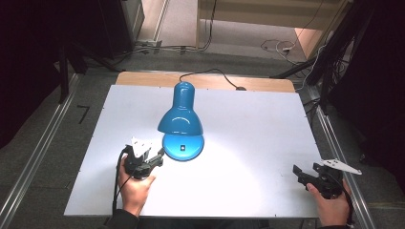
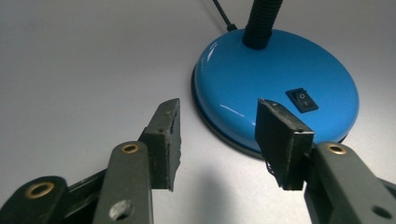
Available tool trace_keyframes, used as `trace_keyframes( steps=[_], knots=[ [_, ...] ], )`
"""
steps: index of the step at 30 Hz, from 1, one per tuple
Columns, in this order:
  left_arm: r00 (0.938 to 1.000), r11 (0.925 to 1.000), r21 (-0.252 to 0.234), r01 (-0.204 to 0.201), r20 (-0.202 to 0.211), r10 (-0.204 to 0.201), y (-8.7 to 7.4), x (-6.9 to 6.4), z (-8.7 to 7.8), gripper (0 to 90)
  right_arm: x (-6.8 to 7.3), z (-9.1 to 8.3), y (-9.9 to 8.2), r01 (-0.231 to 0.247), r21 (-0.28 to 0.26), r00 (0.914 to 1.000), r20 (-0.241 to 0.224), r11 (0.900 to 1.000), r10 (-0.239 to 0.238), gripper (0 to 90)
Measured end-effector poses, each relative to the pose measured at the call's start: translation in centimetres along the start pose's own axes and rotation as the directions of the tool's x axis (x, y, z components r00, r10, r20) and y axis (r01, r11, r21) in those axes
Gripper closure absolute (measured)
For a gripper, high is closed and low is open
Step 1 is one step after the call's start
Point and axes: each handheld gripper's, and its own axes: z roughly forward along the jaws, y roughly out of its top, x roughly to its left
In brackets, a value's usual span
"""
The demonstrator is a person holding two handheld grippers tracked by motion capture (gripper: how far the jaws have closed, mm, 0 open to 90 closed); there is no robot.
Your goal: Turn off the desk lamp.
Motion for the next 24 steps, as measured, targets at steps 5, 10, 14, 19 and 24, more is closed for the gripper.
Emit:
trace_keyframes(
  steps=[5, 10, 14, 19, 24],
  knots=[
    [0.9989, 0.9998, 0.005, -0.017, 0.043, 0.017, 0.4, -1.0, 0.7, 61.4, 0.0, 0.0, 0.0, -0.002, 0.001, 1.0000, -0.001, 1.0000, 0.002, 17.4],
    [0.9965, 0.9997, -0.005, -0.024, 0.080, 0.024, 0.6, -1.7, 1.3, 70.8, -0.1, 0.0, 0.0, 0.002, -0.002, 1.0000, -0.004, 1.0000, -0.002, 17.4],
    [0.9952, 0.9992, -0.002, -0.040, 0.090, 0.040, 0.7, -2.1, 1.8, 78.0, -0.1, 0.0, 0.0, 0.003, -0.004, 1.0000, -0.004, 1.0000, -0.003, 17.4],
    [0.9932, 0.9979, -0.001, -0.065, 0.097, 0.065, 0.9, -2.7, 2.3, 83.9, -0.1, 0.0, 0.0, 0.004, -0.001, 1.0000, -0.006, 1.0000, -0.004, 17.4],
    [0.9911, 0.9981, 0.001, -0.061, 0.118, 0.060, 1.1, -3.0, 2.7, 87.3, -0.1, 0.1, 0.0, 0.003, 0.000, 1.0000, -0.005, 1.0000, -0.003, 17.4]
  ],
)
